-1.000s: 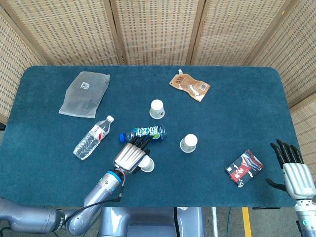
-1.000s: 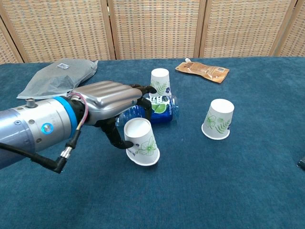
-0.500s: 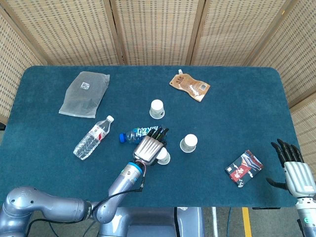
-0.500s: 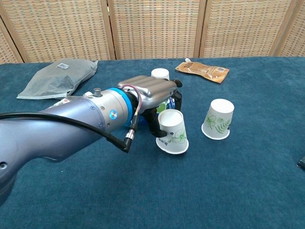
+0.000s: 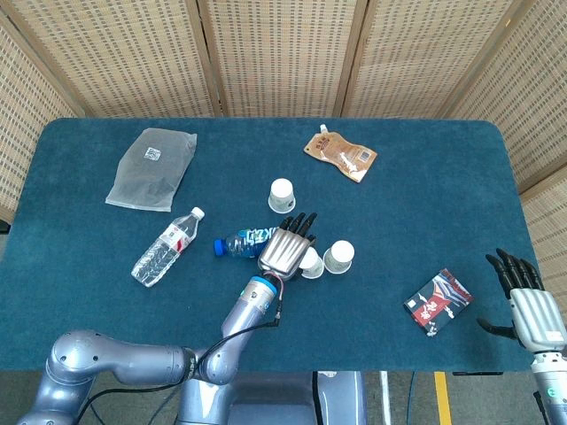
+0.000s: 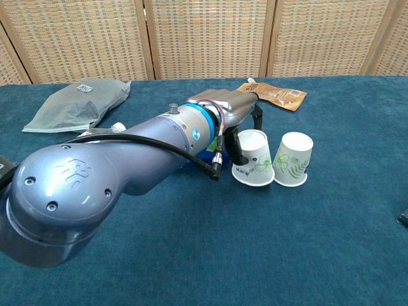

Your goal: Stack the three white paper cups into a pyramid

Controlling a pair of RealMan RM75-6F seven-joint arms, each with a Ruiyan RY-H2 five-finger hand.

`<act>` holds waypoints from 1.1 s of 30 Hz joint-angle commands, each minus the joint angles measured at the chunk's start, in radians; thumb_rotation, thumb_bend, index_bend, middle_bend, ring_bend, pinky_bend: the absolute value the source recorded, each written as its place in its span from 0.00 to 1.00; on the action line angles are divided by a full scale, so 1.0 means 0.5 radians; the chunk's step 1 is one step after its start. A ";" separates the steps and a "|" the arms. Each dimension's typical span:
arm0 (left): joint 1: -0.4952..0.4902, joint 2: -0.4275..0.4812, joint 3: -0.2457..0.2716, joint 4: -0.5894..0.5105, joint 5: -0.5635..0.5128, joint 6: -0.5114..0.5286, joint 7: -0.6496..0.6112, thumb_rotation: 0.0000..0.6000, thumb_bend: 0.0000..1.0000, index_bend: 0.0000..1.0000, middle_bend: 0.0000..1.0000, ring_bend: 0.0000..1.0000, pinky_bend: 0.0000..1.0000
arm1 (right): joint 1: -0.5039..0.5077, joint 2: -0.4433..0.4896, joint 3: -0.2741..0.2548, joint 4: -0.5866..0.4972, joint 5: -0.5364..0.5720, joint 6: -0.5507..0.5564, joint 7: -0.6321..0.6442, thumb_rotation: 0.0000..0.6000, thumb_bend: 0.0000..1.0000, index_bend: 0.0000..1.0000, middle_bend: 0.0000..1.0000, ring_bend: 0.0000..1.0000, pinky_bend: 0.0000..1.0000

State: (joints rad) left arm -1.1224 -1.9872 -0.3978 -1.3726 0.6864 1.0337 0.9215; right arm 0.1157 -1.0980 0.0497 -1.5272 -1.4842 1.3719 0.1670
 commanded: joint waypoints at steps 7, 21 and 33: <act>-0.098 -0.112 0.020 0.188 -0.034 0.016 0.023 1.00 0.31 0.36 0.00 0.00 0.10 | -0.003 0.013 0.000 0.013 -0.006 0.009 0.076 1.00 0.15 0.07 0.00 0.00 0.06; -0.153 -0.208 -0.006 0.344 0.024 0.015 -0.080 1.00 0.29 0.18 0.00 0.00 0.07 | 0.002 0.029 -0.005 0.025 -0.008 -0.004 0.141 1.00 0.15 0.07 0.00 0.00 0.06; 0.027 0.046 0.090 -0.125 0.206 0.171 -0.191 1.00 0.26 0.03 0.00 0.00 0.02 | -0.014 0.033 -0.002 0.031 -0.020 0.041 0.146 1.00 0.15 0.08 0.00 0.00 0.06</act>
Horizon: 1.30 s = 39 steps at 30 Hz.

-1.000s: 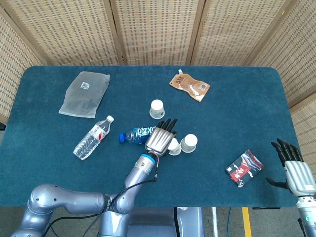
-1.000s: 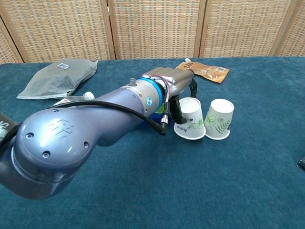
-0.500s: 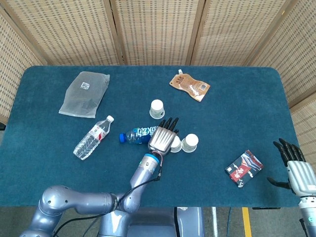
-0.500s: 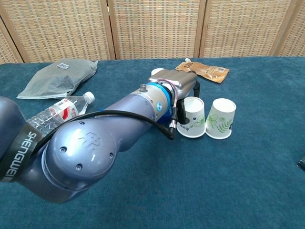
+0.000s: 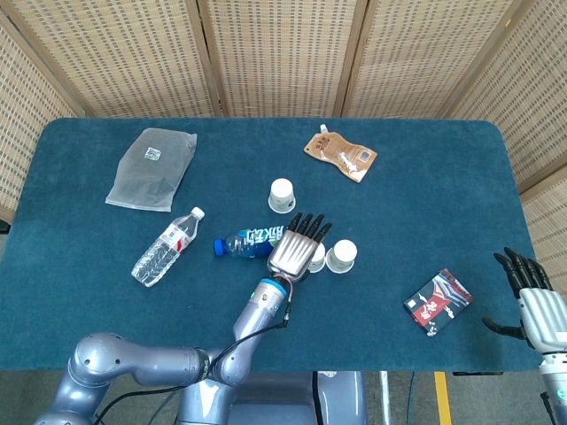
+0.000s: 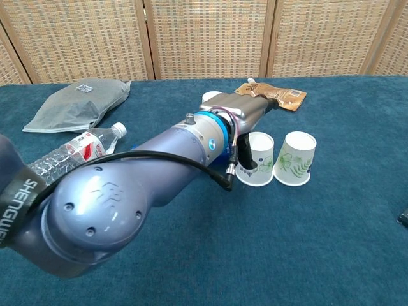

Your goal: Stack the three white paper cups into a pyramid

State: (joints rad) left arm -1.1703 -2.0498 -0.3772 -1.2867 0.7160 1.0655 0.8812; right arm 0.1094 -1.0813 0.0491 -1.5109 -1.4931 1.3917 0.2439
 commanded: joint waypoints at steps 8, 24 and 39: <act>0.344 0.597 0.129 -0.843 0.344 0.313 -0.156 1.00 0.27 0.03 0.00 0.00 0.02 | -0.007 -0.002 -0.003 -0.033 -0.008 0.021 -0.065 1.00 0.15 0.08 0.00 0.00 0.06; 1.144 1.626 0.737 -1.485 0.992 0.843 -0.477 1.00 0.28 0.03 0.00 0.00 0.02 | -0.026 -0.034 -0.017 -0.105 -0.056 0.088 -0.265 1.00 0.15 0.08 0.00 0.00 0.06; 1.732 1.708 1.120 -0.993 1.493 1.161 -0.957 1.00 0.29 0.03 0.00 0.00 0.02 | -0.031 -0.099 -0.027 -0.168 -0.103 0.133 -0.462 1.00 0.15 0.08 0.00 0.00 0.06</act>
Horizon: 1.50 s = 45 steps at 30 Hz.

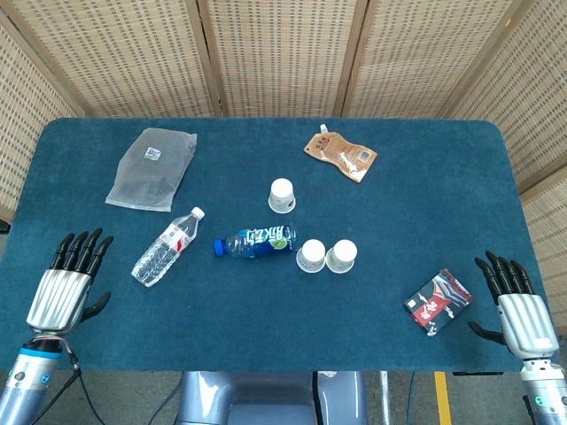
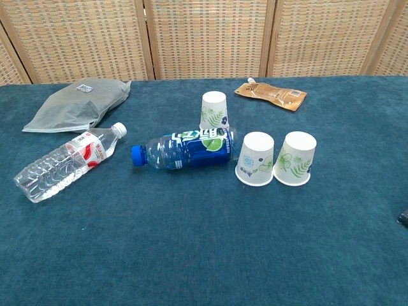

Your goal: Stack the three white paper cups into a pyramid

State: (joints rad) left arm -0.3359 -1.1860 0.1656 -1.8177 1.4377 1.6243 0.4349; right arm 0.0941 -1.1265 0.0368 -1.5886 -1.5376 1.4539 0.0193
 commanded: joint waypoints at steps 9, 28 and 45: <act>0.210 -0.049 -0.001 0.242 0.138 0.071 -0.224 1.00 0.29 0.03 0.00 0.00 0.02 | 0.204 -0.028 0.126 -0.232 -0.134 -0.075 -0.206 1.00 0.15 0.11 0.00 0.00 0.06; 0.253 -0.064 -0.183 0.358 0.057 -0.129 -0.322 1.00 0.29 0.03 0.00 0.00 0.02 | 1.216 -0.486 0.714 -0.472 0.801 -0.950 -0.991 1.00 0.15 0.23 0.00 0.00 0.12; 0.246 -0.082 -0.283 0.435 -0.025 -0.311 -0.388 1.00 0.29 0.03 0.00 0.00 0.02 | 1.860 -0.951 0.837 0.362 1.429 -1.242 -1.119 1.00 0.15 0.24 0.00 0.00 0.12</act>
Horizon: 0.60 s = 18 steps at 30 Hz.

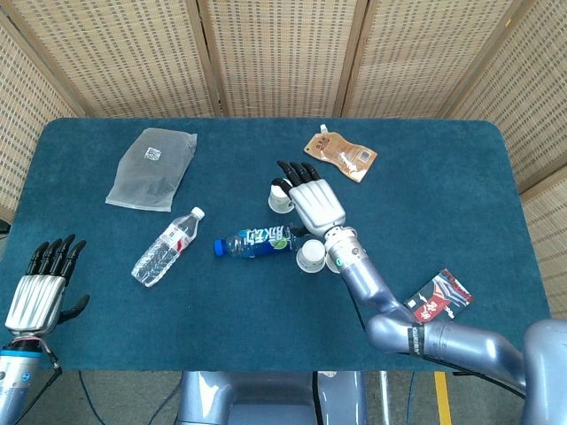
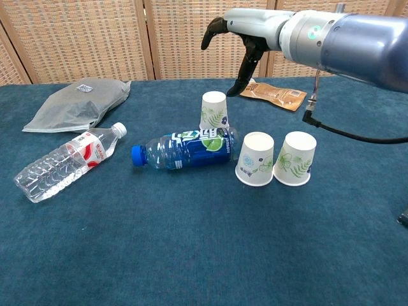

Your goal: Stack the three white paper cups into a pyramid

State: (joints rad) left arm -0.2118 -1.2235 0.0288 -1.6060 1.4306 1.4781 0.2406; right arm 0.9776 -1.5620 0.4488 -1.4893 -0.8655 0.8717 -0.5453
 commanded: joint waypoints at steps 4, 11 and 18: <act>-0.007 -0.020 -0.026 0.033 -0.039 -0.060 0.001 1.00 0.29 0.03 0.00 0.00 0.02 | 0.174 -0.148 0.015 0.355 0.133 -0.150 0.060 1.00 0.15 0.24 0.00 0.00 0.12; -0.013 -0.046 -0.073 0.078 -0.101 -0.128 0.012 1.00 0.29 0.03 0.00 0.00 0.02 | 0.374 -0.366 -0.019 0.922 0.228 -0.406 0.193 1.00 0.15 0.24 0.00 0.00 0.12; -0.011 -0.059 -0.102 0.101 -0.124 -0.159 0.014 1.00 0.29 0.03 0.00 0.00 0.02 | 0.491 -0.525 -0.053 1.287 0.169 -0.568 0.345 1.00 0.15 0.24 0.00 0.00 0.12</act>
State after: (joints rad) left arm -0.2176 -1.2524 -0.0216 -1.5559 1.3686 1.3988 0.2479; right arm 1.1936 -1.7893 0.4320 -0.8966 -0.7731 0.6244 -0.4060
